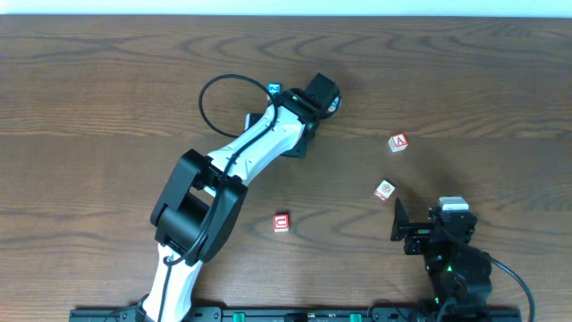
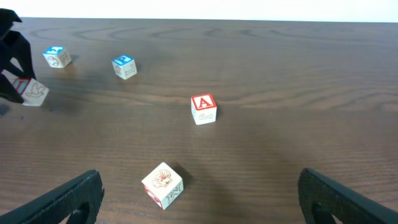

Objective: Spell out Ai2
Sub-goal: 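Carry the red 'I' block forward toward the blue '2' block, then lower the 'I' block onto the table and open the left gripper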

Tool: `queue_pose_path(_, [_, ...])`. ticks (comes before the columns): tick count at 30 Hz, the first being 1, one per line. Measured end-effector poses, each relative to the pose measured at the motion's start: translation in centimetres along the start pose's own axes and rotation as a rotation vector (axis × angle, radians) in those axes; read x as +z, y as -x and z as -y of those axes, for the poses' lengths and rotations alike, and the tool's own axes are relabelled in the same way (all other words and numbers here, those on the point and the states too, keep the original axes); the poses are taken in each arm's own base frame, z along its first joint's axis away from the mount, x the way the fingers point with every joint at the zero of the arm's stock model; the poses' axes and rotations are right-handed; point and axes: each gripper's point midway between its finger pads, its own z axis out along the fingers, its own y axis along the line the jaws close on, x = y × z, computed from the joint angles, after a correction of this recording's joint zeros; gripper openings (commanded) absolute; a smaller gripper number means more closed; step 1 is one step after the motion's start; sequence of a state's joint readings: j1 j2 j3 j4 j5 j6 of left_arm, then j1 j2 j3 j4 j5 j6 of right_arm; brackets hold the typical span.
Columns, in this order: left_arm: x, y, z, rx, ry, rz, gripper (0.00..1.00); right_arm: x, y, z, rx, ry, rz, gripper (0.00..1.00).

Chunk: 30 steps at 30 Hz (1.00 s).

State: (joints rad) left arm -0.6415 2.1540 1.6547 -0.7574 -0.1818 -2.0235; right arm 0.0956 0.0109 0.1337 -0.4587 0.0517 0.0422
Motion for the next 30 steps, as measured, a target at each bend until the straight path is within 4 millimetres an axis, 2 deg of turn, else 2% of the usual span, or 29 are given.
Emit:
queue_pose_path(5, [0.57, -0.31, -0.17, 0.001, 0.009, -0.009, 0.06, 0.0, 0.0, 0.0, 0.0, 0.0, 0.0, 0.99])
queue_pose_path(10, [0.63, -0.42, -0.2, 0.001, 0.011, -0.015, 0.18, 0.0, 0.0, 0.0, 0.0, 0.0, 0.0, 0.99])
queue_pose_path(16, [0.63, -0.42, -0.32, 0.002, 0.017, -0.016, 0.2, 0.0, 0.0, 0.0, 0.0, 0.0, 0.0, 0.99])
queue_pose_path(19, [0.63, -0.42, -0.32, 0.002, 0.017, -0.016, 0.32, 0.0, 0.0, 0.0, 0.0, 0.0, 0.0, 0.99])
queue_pose_path(21, [0.63, -0.42, -0.33, 0.001, 0.017, -0.015, 0.36, 0.01, -0.02, 0.0, 0.0, 0.0, 0.0, 0.99])
queue_pose_path(30, [0.62, -0.46, -0.37, 0.002, 0.019, -0.018, 0.37, 0.0, 0.0, 0.0, 0.0, 0.0, 0.0, 0.99])
